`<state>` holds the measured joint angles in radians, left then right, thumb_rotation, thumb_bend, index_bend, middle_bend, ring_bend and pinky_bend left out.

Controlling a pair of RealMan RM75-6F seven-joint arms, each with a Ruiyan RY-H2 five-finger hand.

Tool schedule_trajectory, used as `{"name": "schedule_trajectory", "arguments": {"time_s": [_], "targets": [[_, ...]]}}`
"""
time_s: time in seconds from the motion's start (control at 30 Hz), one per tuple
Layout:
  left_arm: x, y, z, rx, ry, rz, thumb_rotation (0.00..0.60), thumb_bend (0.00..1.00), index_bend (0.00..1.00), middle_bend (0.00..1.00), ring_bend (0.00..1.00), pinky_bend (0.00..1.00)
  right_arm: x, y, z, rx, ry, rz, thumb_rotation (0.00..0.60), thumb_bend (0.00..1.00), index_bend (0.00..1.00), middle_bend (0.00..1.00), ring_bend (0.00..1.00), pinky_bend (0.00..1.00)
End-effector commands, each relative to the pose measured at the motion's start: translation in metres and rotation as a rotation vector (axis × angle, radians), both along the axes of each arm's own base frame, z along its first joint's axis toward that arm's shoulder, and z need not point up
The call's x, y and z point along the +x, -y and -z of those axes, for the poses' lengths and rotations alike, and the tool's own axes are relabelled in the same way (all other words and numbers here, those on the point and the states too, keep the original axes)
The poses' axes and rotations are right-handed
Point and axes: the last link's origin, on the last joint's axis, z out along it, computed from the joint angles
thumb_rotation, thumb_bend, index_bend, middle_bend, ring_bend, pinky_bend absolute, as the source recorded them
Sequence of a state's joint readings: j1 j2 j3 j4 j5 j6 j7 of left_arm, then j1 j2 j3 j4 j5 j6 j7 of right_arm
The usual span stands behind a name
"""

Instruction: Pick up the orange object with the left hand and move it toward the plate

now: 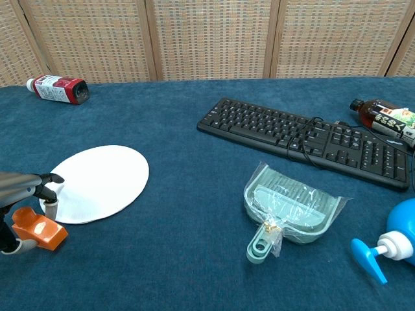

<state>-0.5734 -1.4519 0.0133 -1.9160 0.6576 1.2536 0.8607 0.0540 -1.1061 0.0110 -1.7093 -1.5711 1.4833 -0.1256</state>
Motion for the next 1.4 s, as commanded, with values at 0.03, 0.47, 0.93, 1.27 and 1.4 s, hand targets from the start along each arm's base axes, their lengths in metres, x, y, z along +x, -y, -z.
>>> {"name": "schedule_trajectory", "arguments": {"time_s": [0.03, 0.47, 0.93, 1.27, 1.4], "targets": [[0.002, -0.001, 0.001, 0.010, -0.002, 0.004, 0.600, 0.45, 0.62, 0.00, 0.00, 0.00, 0.000, 0.000, 0.000, -0.001, 0.001, 0.000, 0.600, 0.00, 0.00, 0.00, 0.00, 0.04], [0.004, 0.004, 0.004, -0.059, 0.013, 0.017, 0.600, 0.36, 0.17, 0.00, 0.00, 0.00, 0.001, -0.001, 0.000, 0.002, 0.000, -0.005, 0.600, 0.00, 0.00, 0.00, 0.00, 0.04], [0.015, 0.005, -0.012, -0.015, 0.112, 0.046, 0.600, 0.35, 0.06, 0.00, 0.00, 0.00, 0.001, -0.001, 0.000, -0.001, -0.003, -0.010, 0.600, 0.00, 0.00, 0.00, 0.00, 0.04], [0.040, 0.017, -0.068, 0.159, 0.310, 0.145, 0.600, 0.35, 0.06, 0.00, 0.00, 0.00, 0.001, 0.000, -0.001, -0.007, 0.003, -0.013, 0.600, 0.00, 0.00, 0.00, 0.00, 0.04], [0.034, 0.030, -0.086, 0.276, 0.343, 0.204, 0.600, 0.35, 0.05, 0.00, 0.00, 0.00, 0.001, -0.001, -0.001, -0.007, 0.004, -0.014, 0.600, 0.00, 0.00, 0.00, 0.00, 0.04]]}}
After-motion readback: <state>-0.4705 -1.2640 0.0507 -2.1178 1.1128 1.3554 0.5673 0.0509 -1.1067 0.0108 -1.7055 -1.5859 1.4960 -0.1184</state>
